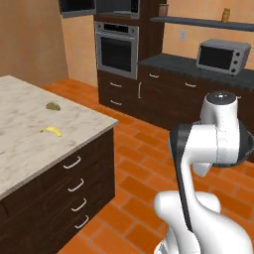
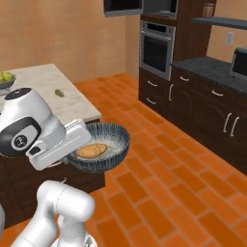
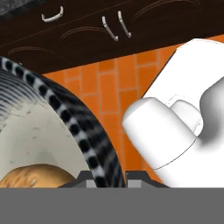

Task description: Pick the potato from the sink and place it in the bowl. Then pick the bowl and place it in the microwave. Then close the microwave door and press the start button.

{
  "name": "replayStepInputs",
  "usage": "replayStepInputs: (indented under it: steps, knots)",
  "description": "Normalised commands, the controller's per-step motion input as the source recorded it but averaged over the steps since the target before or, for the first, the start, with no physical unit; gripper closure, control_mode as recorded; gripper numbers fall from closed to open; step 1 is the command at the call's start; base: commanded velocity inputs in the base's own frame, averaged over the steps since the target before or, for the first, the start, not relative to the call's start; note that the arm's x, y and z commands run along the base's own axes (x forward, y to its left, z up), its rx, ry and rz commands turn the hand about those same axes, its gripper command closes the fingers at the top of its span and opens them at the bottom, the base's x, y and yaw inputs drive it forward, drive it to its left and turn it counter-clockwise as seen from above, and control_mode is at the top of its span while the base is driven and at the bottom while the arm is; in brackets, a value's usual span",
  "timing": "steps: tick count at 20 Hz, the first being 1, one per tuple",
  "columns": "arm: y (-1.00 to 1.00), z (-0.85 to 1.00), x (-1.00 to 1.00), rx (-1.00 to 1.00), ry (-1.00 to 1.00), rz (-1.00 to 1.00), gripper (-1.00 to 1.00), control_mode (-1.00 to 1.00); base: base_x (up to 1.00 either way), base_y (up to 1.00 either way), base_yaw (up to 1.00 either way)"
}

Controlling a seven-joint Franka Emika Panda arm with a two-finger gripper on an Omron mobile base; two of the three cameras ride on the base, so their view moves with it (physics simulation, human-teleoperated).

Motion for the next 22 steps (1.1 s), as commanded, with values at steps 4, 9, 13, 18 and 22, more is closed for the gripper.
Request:
replayStepInputs:
  steps: [4, 9, 13, 18, 22]
  knots:
    - [0.0, 0.0, 0.0, 0.0, 0.0, 0.0, 1.0, 1.0, 0.49, -0.18, -0.05]
    - [0.0, 0.0, 0.0, 0.0, 0.0, 0.0, 1.0, 1.0, 0.52, -0.2, -0.05]
    - [0.0, 0.0, 0.0, 0.0, 0.0, 0.0, 1.0, 1.0, 0.81, -0.13, -0.1]
    - [0.0, 0.0, 0.0, 0.0, 0.0, 0.0, 1.0, 1.0, 0.94, -0.14, -0.08]
    - [0.0, 0.0, 0.0, 0.0, 0.0, 0.0, 1.0, 1.0, 1.0, -0.38, 0.0]
